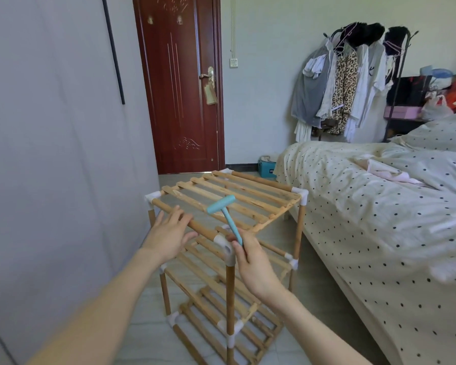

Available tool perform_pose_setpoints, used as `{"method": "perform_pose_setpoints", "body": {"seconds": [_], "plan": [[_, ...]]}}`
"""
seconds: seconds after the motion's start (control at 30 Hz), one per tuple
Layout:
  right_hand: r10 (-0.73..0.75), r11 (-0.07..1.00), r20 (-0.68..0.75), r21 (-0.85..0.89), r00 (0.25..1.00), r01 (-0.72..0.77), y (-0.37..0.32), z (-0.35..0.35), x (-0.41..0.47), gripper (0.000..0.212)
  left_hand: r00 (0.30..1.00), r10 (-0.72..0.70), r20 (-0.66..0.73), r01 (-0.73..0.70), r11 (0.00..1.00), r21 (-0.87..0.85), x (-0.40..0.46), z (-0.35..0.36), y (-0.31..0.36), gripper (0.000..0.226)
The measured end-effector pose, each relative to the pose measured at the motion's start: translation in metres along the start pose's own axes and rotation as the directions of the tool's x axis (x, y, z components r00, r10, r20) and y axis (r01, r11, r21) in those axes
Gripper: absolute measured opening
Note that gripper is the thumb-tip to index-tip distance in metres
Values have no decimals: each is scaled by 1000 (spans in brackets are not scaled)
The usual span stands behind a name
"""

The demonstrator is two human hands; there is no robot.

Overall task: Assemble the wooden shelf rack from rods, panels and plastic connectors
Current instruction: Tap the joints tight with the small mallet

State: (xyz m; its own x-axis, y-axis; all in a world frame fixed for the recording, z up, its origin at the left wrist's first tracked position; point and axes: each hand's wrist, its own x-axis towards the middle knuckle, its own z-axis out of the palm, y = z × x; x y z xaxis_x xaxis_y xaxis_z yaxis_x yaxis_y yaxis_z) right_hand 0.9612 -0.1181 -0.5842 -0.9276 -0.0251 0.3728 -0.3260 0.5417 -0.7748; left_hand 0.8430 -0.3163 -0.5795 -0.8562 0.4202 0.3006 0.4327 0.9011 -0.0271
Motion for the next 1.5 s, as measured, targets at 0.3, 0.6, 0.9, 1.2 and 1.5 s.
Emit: {"method": "perform_pose_setpoints", "body": {"seconds": [0.3, 0.6, 0.9, 1.2, 1.5], "plan": [[18, 999, -27, 36, 999, -17, 40, -63, 19, 20, 963, -24, -269, 52, 994, 97, -33, -13, 65, 41], [145, 931, -247, -294, 958, -217, 21, -67, 56, 23, 988, 143, -64, -156, 922, -356, -24, -47, 71, 42], [-198, 861, -40, -484, 979, 154, 41, -26, 9, 40, 996, -87, -12, 83, 975, -207, -59, -26, -11, 53], [79, 922, -166, -362, 983, -136, 69, -64, 51, 44, 998, -1, -66, -7, 994, -110, -61, -42, 61, 45], [179, 917, -251, -307, 951, -253, 47, -58, 45, 36, 965, 259, 30, -220, 869, -443, -72, -37, 54, 74]]}}
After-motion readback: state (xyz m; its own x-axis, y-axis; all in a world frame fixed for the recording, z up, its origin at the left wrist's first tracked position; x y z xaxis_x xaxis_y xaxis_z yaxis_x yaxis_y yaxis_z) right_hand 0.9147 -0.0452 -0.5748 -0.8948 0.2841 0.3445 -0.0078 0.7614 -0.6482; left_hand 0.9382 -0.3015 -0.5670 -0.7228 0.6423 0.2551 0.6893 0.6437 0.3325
